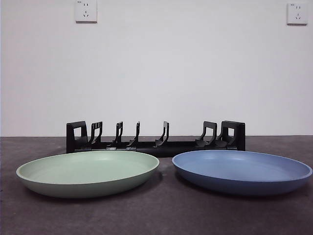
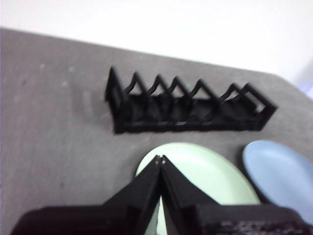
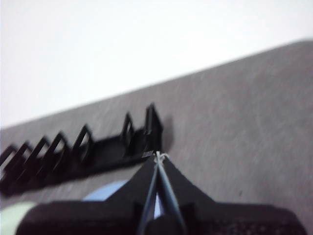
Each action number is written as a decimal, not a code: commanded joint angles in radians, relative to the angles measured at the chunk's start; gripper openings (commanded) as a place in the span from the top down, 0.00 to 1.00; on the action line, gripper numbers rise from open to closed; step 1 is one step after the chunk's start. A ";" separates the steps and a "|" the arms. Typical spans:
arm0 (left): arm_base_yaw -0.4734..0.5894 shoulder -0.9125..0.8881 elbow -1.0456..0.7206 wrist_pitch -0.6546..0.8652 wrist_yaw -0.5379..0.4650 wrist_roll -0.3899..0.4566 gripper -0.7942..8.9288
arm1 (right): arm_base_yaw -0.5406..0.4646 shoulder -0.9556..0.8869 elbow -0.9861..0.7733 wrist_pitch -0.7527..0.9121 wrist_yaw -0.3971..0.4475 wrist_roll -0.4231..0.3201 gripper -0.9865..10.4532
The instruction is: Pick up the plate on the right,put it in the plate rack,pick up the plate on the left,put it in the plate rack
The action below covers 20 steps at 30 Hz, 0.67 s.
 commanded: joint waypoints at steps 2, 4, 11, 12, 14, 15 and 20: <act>-0.001 0.041 0.133 -0.052 0.076 0.035 0.93 | 0.000 0.110 0.176 -0.179 -0.080 -0.123 0.92; -0.001 0.082 0.211 -0.110 0.136 0.062 0.93 | 0.004 0.173 0.269 -0.268 -0.112 -0.165 0.92; -0.018 0.216 0.409 -0.278 0.222 0.167 0.93 | 0.023 0.346 0.531 -0.520 -0.203 -0.238 0.92; -0.023 0.234 0.432 -0.292 0.230 0.172 0.93 | 0.025 0.370 0.565 -0.563 -0.214 -0.257 0.92; -0.035 0.267 0.469 -0.323 0.254 0.193 0.93 | 0.034 0.409 0.619 -0.635 -0.215 -0.292 0.92; -0.043 0.283 0.485 -0.335 0.264 0.199 0.93 | 0.039 0.426 0.643 -0.666 -0.216 -0.309 0.92; -0.094 0.334 0.518 -0.363 0.267 0.201 0.93 | 0.072 0.476 0.702 -0.739 -0.215 -0.348 0.92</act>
